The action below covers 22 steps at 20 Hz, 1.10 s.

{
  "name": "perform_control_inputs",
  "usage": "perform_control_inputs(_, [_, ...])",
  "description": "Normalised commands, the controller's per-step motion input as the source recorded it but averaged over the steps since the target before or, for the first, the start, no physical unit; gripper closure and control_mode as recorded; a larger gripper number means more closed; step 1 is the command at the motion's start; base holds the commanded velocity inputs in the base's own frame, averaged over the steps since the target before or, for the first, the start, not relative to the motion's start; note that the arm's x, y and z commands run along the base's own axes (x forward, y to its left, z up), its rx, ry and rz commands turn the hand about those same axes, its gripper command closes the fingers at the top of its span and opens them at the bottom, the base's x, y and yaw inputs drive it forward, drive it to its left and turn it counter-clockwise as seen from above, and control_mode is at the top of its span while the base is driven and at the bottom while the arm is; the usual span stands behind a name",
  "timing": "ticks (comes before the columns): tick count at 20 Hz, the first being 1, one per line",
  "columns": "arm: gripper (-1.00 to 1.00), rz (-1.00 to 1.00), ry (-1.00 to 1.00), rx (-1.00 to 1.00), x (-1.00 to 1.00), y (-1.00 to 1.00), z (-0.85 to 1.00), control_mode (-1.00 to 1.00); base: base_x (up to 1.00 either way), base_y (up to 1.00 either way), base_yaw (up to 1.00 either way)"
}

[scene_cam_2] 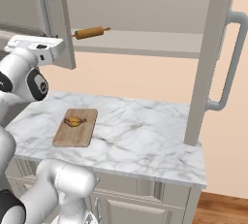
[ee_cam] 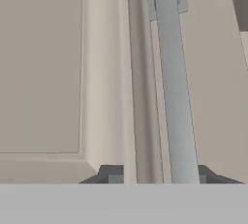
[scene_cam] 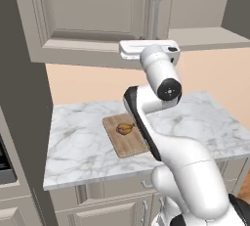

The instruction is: Open the cabinet, retrieve the rolling pin, and place it next to the meat on the cutting board to prepare for tenderizing.

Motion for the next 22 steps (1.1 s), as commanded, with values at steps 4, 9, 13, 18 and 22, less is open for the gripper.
perform_control_inputs(4, [1.00,0.00,0.00,-0.02,-0.75,0.94,0.00,-1.00,0.00,0.00,0.00])
perform_control_inputs(9, [-1.00,0.08,0.00,-0.03,-0.64,0.57,-0.06,-1.00,0.00,0.00,0.00])
perform_control_inputs(13, [-1.00,0.10,-0.03,0.06,-0.29,0.04,0.00,-1.00,0.00,0.00,0.00])
perform_control_inputs(18, [-1.00,0.10,-0.08,0.13,-0.68,-0.05,0.01,-1.00,0.00,0.00,0.00])
perform_control_inputs(22, [-1.00,0.09,-0.11,0.17,-0.68,-0.24,0.12,-1.00,0.00,0.00,0.00])
